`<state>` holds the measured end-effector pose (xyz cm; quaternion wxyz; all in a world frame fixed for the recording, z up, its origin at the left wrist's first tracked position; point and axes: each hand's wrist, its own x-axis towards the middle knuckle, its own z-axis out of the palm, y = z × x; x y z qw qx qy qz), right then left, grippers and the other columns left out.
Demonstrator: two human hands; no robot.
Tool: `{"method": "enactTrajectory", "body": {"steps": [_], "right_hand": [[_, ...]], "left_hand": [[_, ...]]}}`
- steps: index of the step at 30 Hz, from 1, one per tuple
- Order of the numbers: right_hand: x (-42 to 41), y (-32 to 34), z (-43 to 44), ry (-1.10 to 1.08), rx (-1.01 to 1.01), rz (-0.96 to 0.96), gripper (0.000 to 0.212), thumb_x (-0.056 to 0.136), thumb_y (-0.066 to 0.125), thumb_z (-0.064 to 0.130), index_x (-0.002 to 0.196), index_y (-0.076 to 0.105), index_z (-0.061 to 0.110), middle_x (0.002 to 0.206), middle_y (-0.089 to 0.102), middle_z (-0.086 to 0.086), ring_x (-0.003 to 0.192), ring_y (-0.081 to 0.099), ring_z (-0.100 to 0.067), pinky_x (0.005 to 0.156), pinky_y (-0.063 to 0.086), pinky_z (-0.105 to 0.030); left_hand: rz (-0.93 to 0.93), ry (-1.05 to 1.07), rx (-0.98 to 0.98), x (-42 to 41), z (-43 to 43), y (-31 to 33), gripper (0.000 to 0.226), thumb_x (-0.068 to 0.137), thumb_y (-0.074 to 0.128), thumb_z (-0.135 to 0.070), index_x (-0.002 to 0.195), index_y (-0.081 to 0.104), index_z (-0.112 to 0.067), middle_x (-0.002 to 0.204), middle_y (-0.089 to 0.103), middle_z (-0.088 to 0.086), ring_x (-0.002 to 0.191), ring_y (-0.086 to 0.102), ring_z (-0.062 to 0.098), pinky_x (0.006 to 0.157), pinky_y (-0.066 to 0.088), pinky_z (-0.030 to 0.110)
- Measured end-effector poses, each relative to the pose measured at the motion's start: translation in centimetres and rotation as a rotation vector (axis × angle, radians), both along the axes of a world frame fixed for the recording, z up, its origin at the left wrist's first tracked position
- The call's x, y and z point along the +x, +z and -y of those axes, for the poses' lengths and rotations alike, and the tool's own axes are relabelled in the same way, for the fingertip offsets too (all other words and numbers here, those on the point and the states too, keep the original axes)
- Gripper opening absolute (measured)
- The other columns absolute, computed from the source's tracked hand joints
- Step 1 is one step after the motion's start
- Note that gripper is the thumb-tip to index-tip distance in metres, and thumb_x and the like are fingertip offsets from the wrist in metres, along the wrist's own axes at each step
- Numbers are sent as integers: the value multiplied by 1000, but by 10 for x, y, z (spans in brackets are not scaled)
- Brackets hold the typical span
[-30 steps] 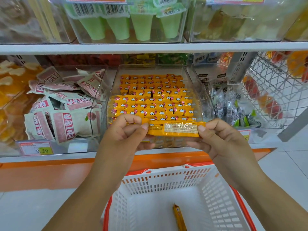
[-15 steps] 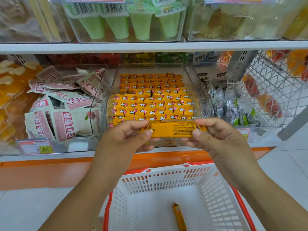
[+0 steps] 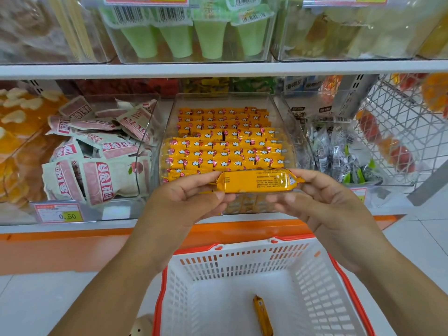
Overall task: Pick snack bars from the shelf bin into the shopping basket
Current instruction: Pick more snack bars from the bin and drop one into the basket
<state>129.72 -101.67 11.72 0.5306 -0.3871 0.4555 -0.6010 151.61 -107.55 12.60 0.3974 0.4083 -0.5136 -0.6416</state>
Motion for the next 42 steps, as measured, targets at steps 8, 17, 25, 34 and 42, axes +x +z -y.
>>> {"method": "enactTrajectory", "body": {"steps": [8,17,25,34,42], "right_hand": [[1,-9,2,-81,-20,-3,45,54,89,46,74,59,19,71,67,-5,89,72,-40,68,58,-28],[2,4,40,-191,10,-192,37,79,73,28,111,67,12,102,75,-4,96,72,-26,88,57,-36],[36,18,174,-165,-134,-728,12,91,68,22,102,64,22,91,72,8,84,72,-11,76,54,-22],[53,16,258,292,-81,-1376,40,91,67,35,129,58,26,124,55,11,114,51,-8,85,36,-17],[56,-4,262,461,-134,-1653,33,101,49,32,130,60,21,111,41,-2,104,42,-17,83,30,-26]], "left_hand": [[274,25,-180,-9,-4,-5,14,95,57,-24,102,66,-31,77,75,-6,69,73,12,57,56,19],[763,132,-510,-15,28,-12,56,96,50,-47,148,30,-46,145,38,-24,132,37,-4,102,29,11],[1091,49,-650,-5,65,-45,68,98,35,-59,156,17,-29,165,-3,-7,150,-14,12,119,-13,30],[1085,38,-669,-4,74,-56,88,78,4,-70,155,18,-31,166,1,-4,151,-13,12,115,-18,29],[1044,38,-667,-4,75,-56,90,78,7,-71,155,24,-28,166,7,-3,151,-8,12,109,-22,20]]}}
